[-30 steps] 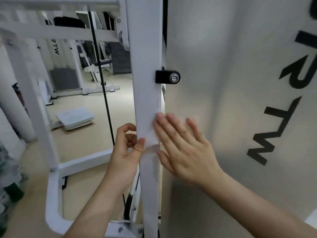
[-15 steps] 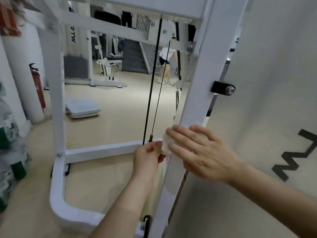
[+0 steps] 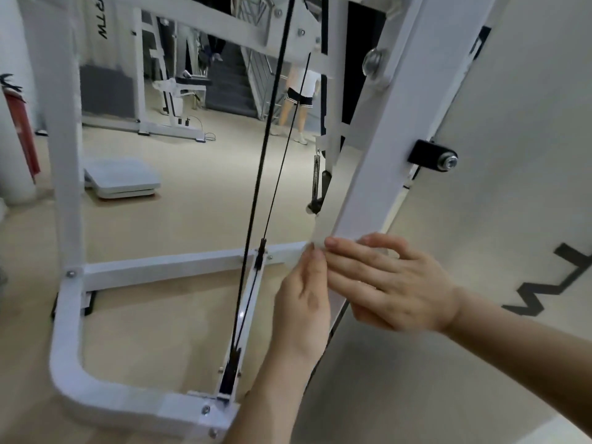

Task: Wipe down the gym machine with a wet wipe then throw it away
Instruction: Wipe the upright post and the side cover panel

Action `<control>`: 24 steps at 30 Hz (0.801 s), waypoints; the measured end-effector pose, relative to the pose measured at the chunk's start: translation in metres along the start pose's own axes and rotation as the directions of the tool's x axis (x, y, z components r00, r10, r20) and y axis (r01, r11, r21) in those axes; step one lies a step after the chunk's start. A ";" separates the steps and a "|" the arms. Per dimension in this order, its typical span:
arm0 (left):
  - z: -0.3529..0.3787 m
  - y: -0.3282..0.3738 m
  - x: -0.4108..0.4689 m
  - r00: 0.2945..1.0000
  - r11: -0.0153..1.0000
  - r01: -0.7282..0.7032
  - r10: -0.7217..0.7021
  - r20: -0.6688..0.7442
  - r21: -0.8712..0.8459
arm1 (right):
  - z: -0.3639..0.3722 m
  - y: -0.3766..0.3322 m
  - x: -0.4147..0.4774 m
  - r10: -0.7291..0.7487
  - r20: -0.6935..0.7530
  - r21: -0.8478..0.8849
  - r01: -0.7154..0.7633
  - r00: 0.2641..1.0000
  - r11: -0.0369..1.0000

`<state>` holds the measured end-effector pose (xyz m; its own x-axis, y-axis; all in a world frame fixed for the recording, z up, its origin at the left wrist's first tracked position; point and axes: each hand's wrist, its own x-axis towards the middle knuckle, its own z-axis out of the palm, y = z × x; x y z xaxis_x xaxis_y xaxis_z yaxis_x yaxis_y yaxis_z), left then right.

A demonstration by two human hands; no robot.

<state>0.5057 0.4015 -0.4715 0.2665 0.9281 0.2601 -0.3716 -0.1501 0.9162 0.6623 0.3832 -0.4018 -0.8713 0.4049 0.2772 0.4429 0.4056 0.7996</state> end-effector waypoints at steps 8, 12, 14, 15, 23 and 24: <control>0.003 0.015 0.063 0.973 0.994 0.067 -0.084 0.215 0.086 | 0.009 0.001 -0.006 0.156 -0.269 0.125 -0.126 0.951 0.984; 0.001 -0.013 0.037 0.960 0.990 -0.138 0.132 0.248 0.008 | 0.012 0.000 -0.007 0.190 -0.322 0.082 -0.172 0.927 0.982; -0.007 -0.043 0.022 0.959 0.971 -0.211 0.184 0.215 0.110 | 0.012 -0.001 -0.008 0.186 -0.296 0.063 -0.176 0.937 0.982; -0.012 -0.059 0.015 0.964 0.952 -0.233 0.199 0.176 0.201 | 0.012 -0.001 -0.007 0.178 -0.274 0.046 -0.172 0.945 0.984; -0.053 -0.141 -0.027 0.984 0.886 0.074 -0.141 0.113 0.458 | 0.007 -0.003 -0.004 0.124 -0.164 -0.066 -0.136 0.979 0.989; -0.054 -0.140 -0.031 0.973 0.876 0.109 -0.191 0.130 0.471 | 0.006 -0.004 -0.004 0.127 -0.152 -0.054 -0.137 0.980 0.989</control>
<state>0.5009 0.4120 -0.6240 0.4459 0.8873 0.1182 0.1219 -0.1911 0.9740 0.6653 0.3852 -0.4091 -0.8297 0.3238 0.4546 0.5460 0.3017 0.7816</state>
